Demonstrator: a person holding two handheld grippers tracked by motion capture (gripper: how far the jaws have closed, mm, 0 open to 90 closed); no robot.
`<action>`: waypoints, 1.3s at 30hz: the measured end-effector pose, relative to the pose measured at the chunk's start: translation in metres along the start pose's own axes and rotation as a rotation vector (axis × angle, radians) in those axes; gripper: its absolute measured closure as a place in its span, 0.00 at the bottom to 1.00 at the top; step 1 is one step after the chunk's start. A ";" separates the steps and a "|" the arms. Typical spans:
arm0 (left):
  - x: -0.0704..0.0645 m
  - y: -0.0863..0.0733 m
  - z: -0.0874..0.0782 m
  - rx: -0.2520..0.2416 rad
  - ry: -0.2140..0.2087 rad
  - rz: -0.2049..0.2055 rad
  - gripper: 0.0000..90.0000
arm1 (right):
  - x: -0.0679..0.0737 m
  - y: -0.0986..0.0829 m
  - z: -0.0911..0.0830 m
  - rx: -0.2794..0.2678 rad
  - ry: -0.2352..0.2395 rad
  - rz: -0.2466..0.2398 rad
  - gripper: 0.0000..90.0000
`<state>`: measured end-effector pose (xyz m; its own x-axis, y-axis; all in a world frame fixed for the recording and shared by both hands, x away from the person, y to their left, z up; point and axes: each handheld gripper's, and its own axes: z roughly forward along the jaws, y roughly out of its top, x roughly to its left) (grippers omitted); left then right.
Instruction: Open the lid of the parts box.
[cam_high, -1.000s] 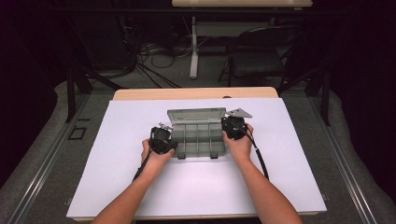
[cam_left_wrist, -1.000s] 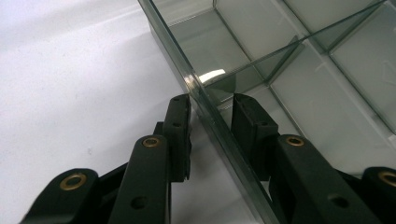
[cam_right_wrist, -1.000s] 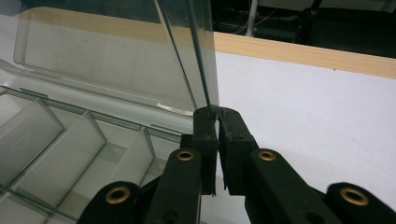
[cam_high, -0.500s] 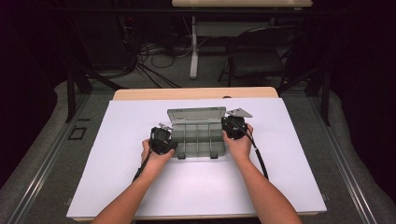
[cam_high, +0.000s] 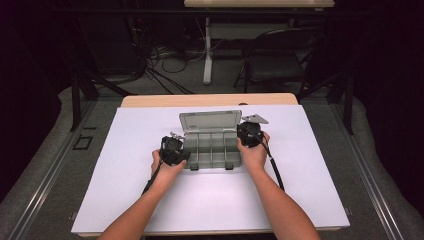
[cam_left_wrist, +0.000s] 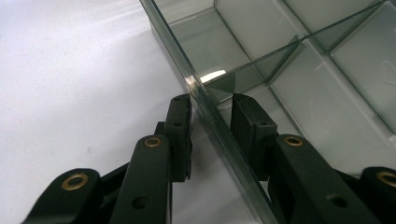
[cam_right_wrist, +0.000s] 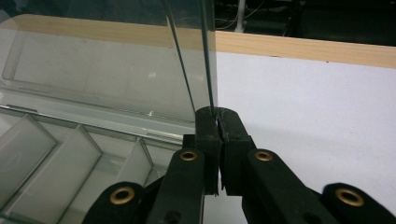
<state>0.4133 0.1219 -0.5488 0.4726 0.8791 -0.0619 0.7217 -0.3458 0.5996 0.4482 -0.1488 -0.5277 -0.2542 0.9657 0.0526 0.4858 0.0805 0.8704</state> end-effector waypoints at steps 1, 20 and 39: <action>0.000 0.000 0.000 0.000 0.000 0.000 0.77 | 0.000 0.001 0.001 0.005 -0.007 0.002 0.99; 0.000 0.000 0.000 -0.001 0.000 -0.011 0.77 | -0.005 0.020 0.022 0.084 -0.007 0.063 1.00; 0.000 -0.001 0.000 -0.008 -0.004 -0.017 0.77 | -0.009 0.024 0.038 0.130 -0.005 0.111 1.00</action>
<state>0.4125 0.1219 -0.5494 0.4627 0.8833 -0.0757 0.7257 -0.3283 0.6046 0.4943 -0.1464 -0.5259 -0.1892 0.9716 0.1422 0.6148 0.0043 0.7887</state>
